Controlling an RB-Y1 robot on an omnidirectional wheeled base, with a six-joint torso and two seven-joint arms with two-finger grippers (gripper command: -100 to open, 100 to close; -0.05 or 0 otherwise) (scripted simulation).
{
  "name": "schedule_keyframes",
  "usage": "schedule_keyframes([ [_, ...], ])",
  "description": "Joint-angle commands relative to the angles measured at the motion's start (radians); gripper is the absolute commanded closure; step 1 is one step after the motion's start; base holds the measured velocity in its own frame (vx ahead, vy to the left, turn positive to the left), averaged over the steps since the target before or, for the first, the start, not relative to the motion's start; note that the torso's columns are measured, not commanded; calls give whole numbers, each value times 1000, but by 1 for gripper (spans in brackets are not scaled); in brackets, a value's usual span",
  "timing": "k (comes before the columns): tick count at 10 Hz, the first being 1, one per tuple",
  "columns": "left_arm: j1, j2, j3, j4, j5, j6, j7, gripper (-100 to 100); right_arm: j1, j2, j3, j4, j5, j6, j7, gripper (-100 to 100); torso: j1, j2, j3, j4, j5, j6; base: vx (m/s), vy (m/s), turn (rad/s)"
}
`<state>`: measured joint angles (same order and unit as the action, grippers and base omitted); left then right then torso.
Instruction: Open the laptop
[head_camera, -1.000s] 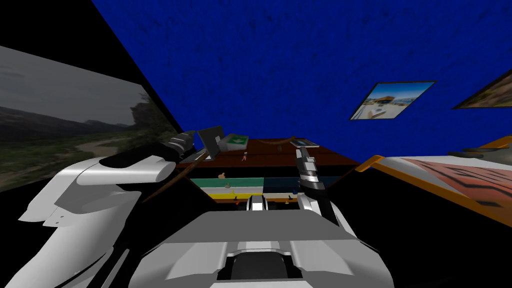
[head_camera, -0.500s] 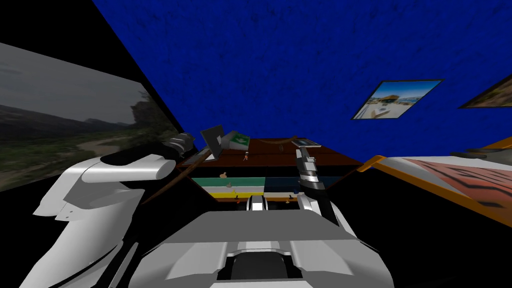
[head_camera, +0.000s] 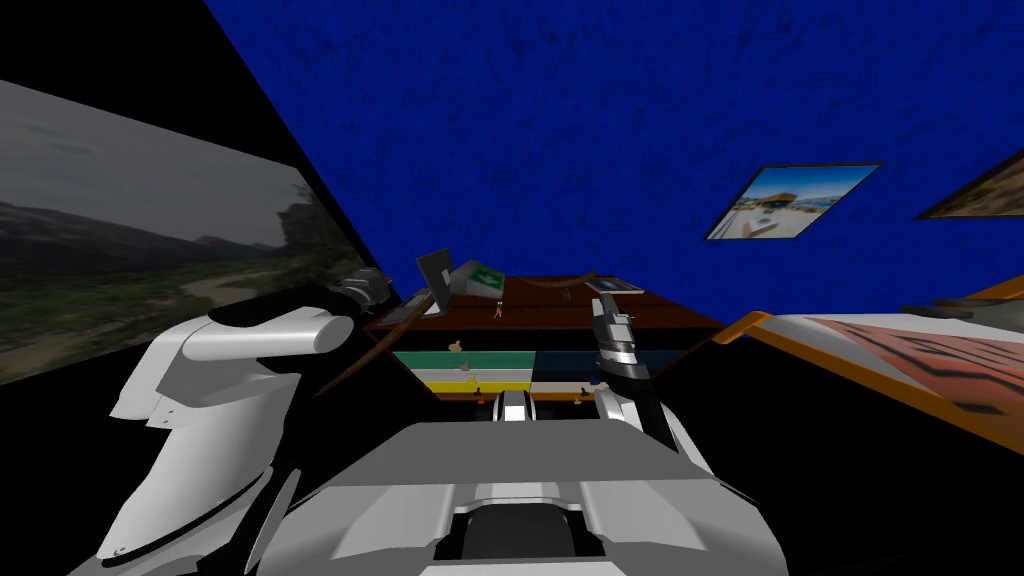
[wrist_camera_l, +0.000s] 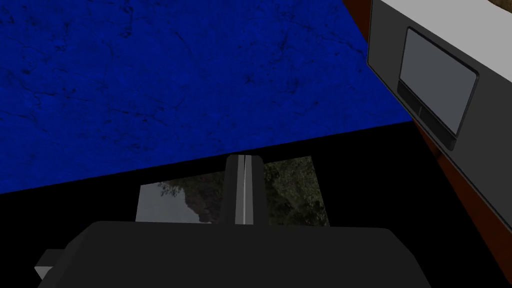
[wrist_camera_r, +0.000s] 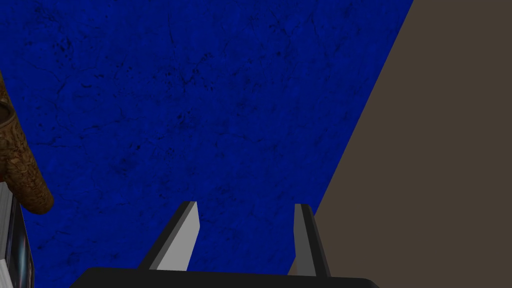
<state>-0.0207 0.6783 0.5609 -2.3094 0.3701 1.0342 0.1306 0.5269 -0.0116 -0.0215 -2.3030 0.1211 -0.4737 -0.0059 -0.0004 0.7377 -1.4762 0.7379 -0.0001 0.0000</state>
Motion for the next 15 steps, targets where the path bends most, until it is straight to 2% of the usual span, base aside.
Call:
schedule_keyframes([
  [1,-8,-10,5,15,12,-1,15,100,0,0,0,0,0,0,0,0,0,0,0,0,0,0,-12,20,-1],
  [2,-3,5,16,16,-19,18,10,-100,0,0,0,0,0,0,0,0,-1,0,0,0,0,0,-10,-42,-138],
  [15,46,128,91,23,-262,155,-56,-100,0,0,0,0,0,0,0,0,-4,-1,-1,0,-2,4,-6,-96,-137],
])
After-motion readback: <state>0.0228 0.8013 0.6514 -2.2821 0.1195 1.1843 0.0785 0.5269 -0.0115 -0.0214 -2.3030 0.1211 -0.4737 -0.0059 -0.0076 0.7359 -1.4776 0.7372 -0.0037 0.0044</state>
